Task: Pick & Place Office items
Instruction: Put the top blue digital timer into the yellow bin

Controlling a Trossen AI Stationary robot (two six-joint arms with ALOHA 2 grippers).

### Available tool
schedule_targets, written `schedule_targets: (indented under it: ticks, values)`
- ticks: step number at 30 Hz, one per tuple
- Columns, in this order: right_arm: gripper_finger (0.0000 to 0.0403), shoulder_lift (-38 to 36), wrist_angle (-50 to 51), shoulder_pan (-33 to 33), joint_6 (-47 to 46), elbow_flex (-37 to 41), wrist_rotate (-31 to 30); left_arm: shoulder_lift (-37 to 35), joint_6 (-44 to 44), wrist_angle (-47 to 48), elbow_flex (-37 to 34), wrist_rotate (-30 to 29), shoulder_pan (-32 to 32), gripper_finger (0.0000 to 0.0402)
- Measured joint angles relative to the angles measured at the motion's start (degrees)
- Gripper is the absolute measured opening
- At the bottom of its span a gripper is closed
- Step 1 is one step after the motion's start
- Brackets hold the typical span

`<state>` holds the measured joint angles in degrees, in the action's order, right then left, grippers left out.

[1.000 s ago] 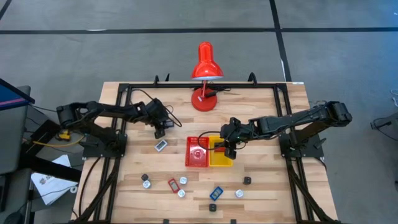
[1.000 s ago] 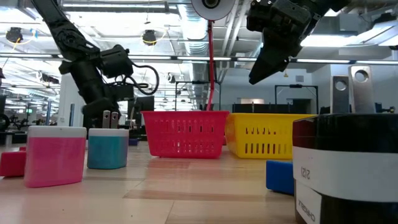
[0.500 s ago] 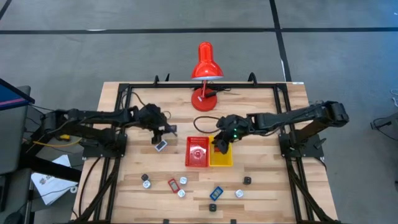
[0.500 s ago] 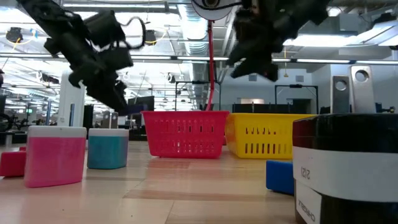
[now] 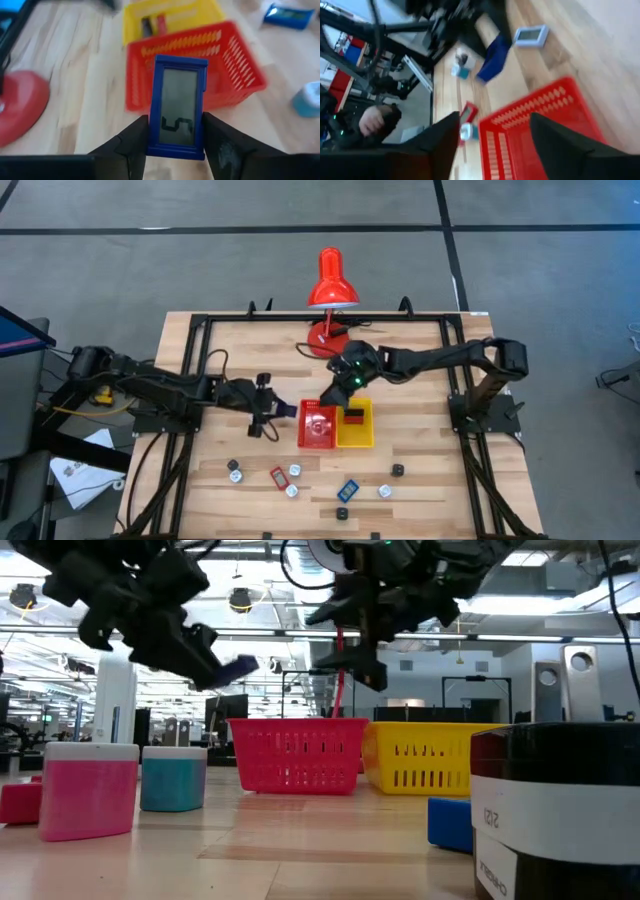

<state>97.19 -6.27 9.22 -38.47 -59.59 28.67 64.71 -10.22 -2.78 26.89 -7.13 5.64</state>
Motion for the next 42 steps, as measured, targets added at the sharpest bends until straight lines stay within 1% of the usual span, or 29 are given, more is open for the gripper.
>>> schedule_targets:
  ticks: [3, 6, 12, 18, 22, 26, 31, 36, 39, 42]
  values:
    - [0.0279, 2.4, 0.49, 0.24, -1.5, -3.16, 0.27, 0.0, -0.15, -0.55, 0.0, -0.18, 1.81, 0.0165]
    - [0.0294, 5.29, 1.67, -0.2, -1.63, -6.87, 2.97, 0.0, -0.28, -0.75, 0.0, -0.31, 2.39, 0.0162]
    - [0.0297, 11.23, 8.35, -2.14, -1.57, -14.35, 3.96, 0.0, -0.44, -3.67, 0.02, -0.53, 2.31, 0.0157]
    - [0.0297, 15.19, 9.16, -2.62, -2.09, -20.16, 5.02, 0.0, -0.44, -3.58, 0.04, -0.55, 2.31, 0.0162]
    - [0.0297, 15.46, 9.42, -3.2, -2.11, -21.61, 5.54, 0.0, -0.44, -3.7, 0.07, -0.55, 2.33, 0.0157]
    - [0.0297, 15.48, 11.49, -3.67, -2.78, -21.64, 2.71, 0.0, -0.44, -3.89, 0.07, -0.55, 2.33, 0.0162]
    - [0.0297, 16.61, 11.29, -3.63, -3.79, -21.6, 2.55, 0.0, -0.44, -6.47, 0.11, -0.55, 2.33, 0.0161]
    - [0.0283, 16.48, 10.44, -4.04, -3.73, -21.62, 2.54, 1.31, -1.14, -7.69, 0.12, -0.54, 2.33, 0.0156]
    - [0.0261, 16.52, 10.3, -4.37, -3.75, -21.57, 2.71, 2.59, -1.14, -7.71, 0.13, -0.54, 2.33, 0.0163]
    - [0.023, 16.52, 10.72, -4.35, -3.74, -21.57, 2.95, 3.64, -1.14, -8.48, 0.13, -0.55, 2.33, 0.0164]
